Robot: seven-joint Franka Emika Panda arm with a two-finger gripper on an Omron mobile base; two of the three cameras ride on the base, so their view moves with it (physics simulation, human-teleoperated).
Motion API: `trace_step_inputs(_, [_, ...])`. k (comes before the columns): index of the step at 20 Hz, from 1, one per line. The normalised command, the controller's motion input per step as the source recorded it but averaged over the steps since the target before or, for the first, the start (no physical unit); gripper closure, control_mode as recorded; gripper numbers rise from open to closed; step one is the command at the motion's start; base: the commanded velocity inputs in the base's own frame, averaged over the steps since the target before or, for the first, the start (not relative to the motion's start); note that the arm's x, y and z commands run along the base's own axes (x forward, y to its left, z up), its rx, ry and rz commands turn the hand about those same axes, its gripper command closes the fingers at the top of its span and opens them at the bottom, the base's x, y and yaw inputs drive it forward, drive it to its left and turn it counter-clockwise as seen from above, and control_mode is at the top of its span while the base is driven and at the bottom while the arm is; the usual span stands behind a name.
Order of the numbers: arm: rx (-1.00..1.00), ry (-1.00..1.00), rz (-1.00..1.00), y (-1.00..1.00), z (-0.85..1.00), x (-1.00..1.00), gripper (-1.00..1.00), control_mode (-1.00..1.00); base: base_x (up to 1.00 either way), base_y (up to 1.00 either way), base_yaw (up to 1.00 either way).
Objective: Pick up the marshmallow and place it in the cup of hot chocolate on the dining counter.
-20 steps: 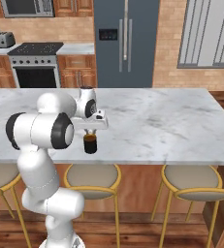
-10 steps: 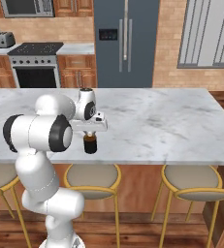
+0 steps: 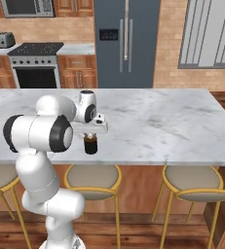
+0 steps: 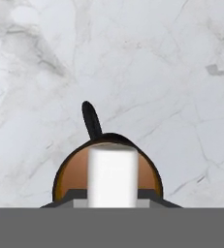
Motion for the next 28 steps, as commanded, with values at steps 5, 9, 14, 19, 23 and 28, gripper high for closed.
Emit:
trace_step_inputs(5, [0.03, 0.00, 0.00, 0.00, 0.03, 0.00, -1.00, -1.00, 0.00, 0.00, 0.00])
trace_step_inputs(9, [0.02, -0.05, 0.00, 0.00, 0.23, 0.00, -1.00, -1.00, 0.00, 0.00, 0.00])
trace_step_inputs(14, [0.01, -0.10, 0.00, 0.00, 0.31, 0.00, -1.00, -1.00, 0.00, 0.00, 0.00])
trace_step_inputs(19, [0.00, -0.13, 0.00, 0.00, 0.37, 0.00, -1.00, -1.00, 0.00, 0.00, 0.00])
trace_step_inputs(23, [0.01, -0.14, 0.00, 0.00, 0.63, -0.19, -1.00, -1.00, 0.00, 0.00, 0.00])
trace_step_inputs(28, [0.01, -0.11, 0.00, 0.00, 0.67, -0.48, -1.00, -1.00, 0.00, 0.00, 0.00])
